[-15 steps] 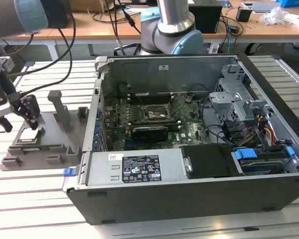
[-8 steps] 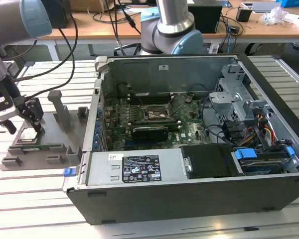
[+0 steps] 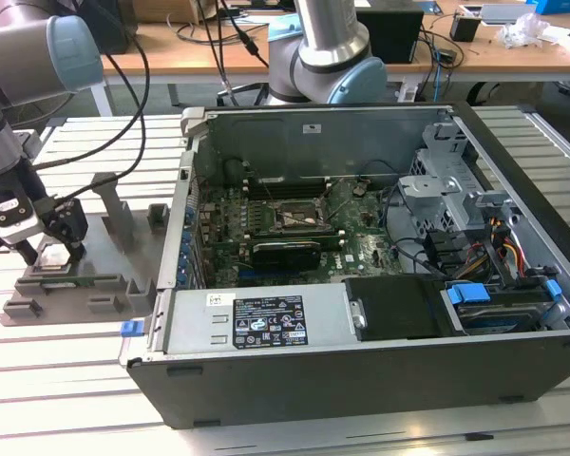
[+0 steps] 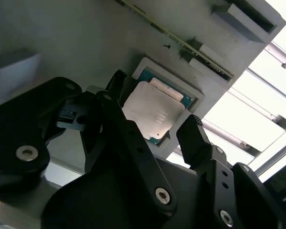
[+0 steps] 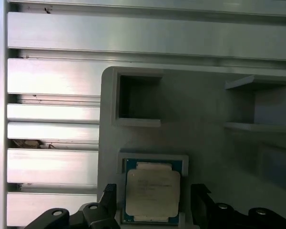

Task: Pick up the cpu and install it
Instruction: 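Pick up the cpu and move it towards the insertion slot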

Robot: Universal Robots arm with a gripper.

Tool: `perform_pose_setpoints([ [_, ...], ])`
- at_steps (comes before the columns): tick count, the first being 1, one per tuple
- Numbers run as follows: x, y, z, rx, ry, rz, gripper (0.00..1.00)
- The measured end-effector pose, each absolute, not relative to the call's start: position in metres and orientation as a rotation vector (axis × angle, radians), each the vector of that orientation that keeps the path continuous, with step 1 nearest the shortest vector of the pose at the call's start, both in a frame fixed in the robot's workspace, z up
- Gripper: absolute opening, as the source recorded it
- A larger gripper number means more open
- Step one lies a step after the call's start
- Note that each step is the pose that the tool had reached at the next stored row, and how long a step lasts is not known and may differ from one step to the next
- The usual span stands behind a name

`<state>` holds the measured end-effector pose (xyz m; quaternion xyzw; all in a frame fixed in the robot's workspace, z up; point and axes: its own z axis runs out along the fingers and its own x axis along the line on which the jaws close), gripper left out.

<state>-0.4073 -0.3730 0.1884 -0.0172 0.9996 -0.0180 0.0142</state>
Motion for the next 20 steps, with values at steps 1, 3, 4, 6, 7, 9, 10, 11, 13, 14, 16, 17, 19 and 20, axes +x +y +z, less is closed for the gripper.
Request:
perform_pose_setpoints([
  [1, -0.4074, -0.3731, 0.1878, -0.054, 3.112, -0.056, 0.72],
  [3, -0.4073, -0.3731, 0.1876, -0.054, 3.112, -0.056, 0.72],
  [4, -0.4073, -0.3731, 0.1875, -0.054, 3.112, -0.056, 0.72],
  [6, -0.4073, -0.3731, 0.1874, -0.054, 3.112, -0.056, 0.72],
  [7, -0.4073, -0.3731, 0.1874, -0.054, 3.112, -0.056, 0.72],
  [9, -0.4073, -0.3731, 0.1874, -0.054, 3.112, -0.056, 0.72],
  [10, -0.4073, -0.3731, 0.1873, -0.054, 3.112, -0.056, 0.71],
  [11, -0.4073, -0.3731, 0.1873, -0.054, 3.112, -0.056, 0.58],
  [13, -0.4073, -0.3731, 0.1873, -0.054, 3.112, -0.056, 0.55],
  [14, -0.4073, -0.3731, 0.1873, -0.054, 3.112, -0.056, 0.55],
  [16, -0.4073, -0.3731, 0.1872, -0.054, 3.112, -0.056, 0.55],
  [17, -0.4073, -0.3731, 0.1872, -0.054, 3.112, -0.056, 0.55],
  [19, -0.4073, -0.3731, 0.1872, -0.054, 3.112, -0.056, 0.55],
  [20, -0.4073, -0.3731, 0.1871, -0.054, 3.112, -0.056, 0.55],
])
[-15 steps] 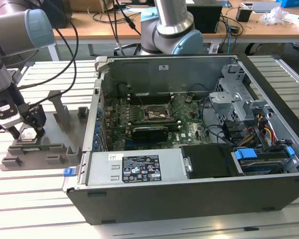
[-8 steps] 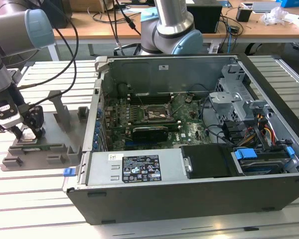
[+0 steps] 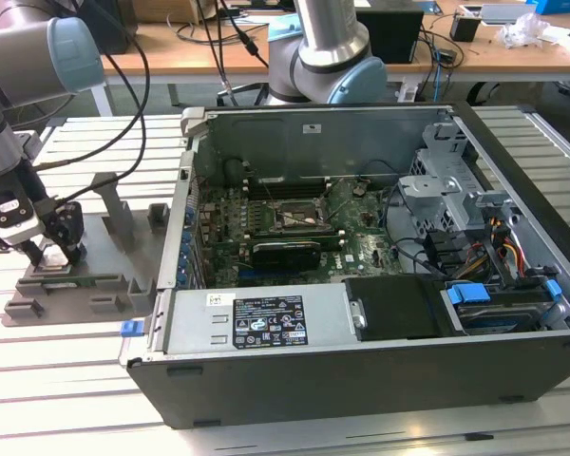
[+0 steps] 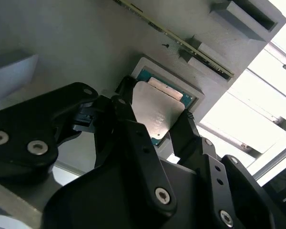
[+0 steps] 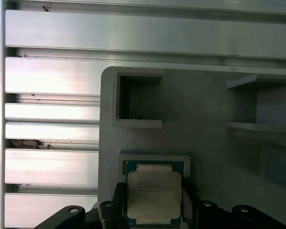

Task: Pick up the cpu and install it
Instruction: 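Pick up the cpu and move it towards the insertion slot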

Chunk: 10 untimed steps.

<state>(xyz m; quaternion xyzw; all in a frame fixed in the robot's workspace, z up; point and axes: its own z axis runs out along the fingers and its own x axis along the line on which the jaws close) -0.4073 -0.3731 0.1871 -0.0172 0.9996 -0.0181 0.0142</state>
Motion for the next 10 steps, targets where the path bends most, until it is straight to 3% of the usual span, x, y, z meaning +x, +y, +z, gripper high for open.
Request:
perform_pose_setpoints([
  [10, -0.407, -0.373, 0.229, -0.054, 3.112, -0.061, 0.55],
])
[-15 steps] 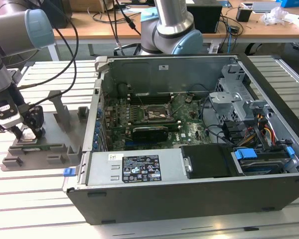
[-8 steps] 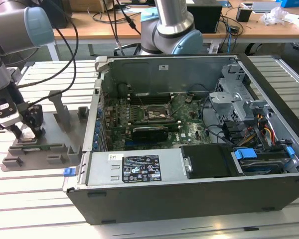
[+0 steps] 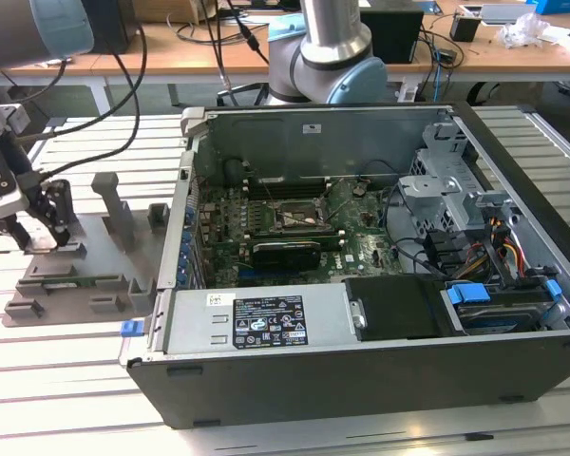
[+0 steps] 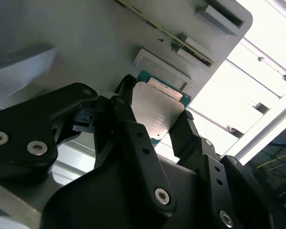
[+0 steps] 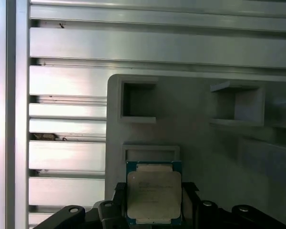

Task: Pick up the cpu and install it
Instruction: 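Pick up the cpu and move it towards the insertion slot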

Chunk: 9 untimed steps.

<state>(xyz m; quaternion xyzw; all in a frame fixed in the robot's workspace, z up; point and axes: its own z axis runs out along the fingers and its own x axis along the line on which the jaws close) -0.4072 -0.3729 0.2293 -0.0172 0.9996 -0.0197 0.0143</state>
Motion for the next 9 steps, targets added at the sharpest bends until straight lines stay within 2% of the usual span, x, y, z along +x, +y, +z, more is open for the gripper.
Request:
perform_pose_setpoints([
  [9, -0.407, -0.373, 0.252, -0.054, 3.112, -0.061, 0.55],
])
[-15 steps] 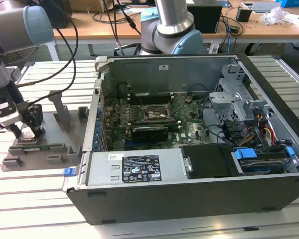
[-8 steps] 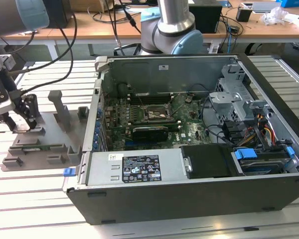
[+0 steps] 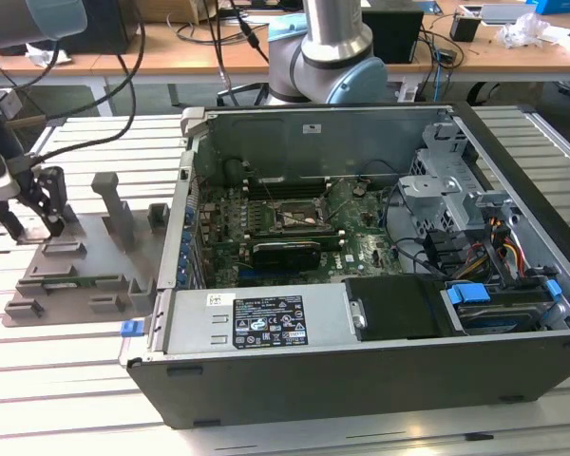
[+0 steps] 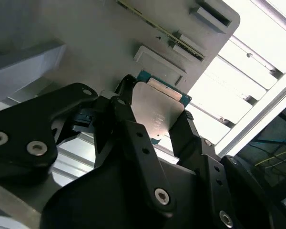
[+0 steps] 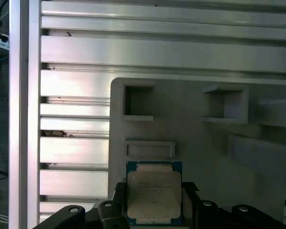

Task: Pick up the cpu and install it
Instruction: 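Pick up the cpu and move it towards the insertion slot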

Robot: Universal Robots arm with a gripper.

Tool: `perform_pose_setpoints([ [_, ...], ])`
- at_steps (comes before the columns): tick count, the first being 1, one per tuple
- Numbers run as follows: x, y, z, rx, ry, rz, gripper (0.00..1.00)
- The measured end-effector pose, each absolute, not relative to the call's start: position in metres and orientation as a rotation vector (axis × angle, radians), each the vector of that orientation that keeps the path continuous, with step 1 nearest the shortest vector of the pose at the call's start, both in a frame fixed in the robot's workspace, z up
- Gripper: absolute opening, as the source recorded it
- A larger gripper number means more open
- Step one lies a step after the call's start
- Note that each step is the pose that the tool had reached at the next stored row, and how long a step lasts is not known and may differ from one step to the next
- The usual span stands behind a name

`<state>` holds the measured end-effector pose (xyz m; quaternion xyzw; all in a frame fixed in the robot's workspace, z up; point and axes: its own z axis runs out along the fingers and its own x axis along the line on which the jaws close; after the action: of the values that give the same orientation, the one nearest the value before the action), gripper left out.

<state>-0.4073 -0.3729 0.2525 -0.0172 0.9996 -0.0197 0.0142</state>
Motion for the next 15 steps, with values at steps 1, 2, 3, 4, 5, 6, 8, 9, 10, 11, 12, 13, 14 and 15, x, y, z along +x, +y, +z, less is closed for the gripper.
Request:
perform_pose_setpoints([
  [1, -0.407, -0.373, 0.255, -0.054, 3.112, -0.061, 0.55],
  [2, -0.407, -0.373, 0.259, -0.054, 3.112, -0.061, 0.55],
  [3, -0.407, -0.373, 0.265, -0.054, 3.112, -0.061, 0.55],
  [4, -0.407, -0.373, 0.268, -0.054, 3.112, -0.061, 0.55],
  [5, -0.407, -0.373, 0.27, -0.054, 3.112, -0.061, 0.55],
  [6, -0.407, -0.373, 0.273, -0.054, 3.112, -0.061, 0.55],
  [8, -0.407, -0.373, 0.278, -0.054, 3.112, -0.061, 0.55],
  [9, -0.407, -0.373, 0.28, -0.054, 3.112, -0.061, 0.55],
  [10, -0.407, -0.373, 0.283, -0.054, 3.112, -0.061, 0.55],
  [11, -0.407, -0.373, 0.286, -0.054, 3.112, -0.061, 0.55],
  [12, -0.407, -0.373, 0.289, -0.054, 3.112, -0.061, 0.55],
  [13, -0.407, -0.373, 0.29, -0.054, 3.112, -0.061, 0.55],
  [14, -0.407, -0.373, 0.293, -0.054, 3.112, -0.061, 0.55],
  [15, -0.407, -0.373, 0.295, -0.054, 3.112, -0.061, 0.55],
])
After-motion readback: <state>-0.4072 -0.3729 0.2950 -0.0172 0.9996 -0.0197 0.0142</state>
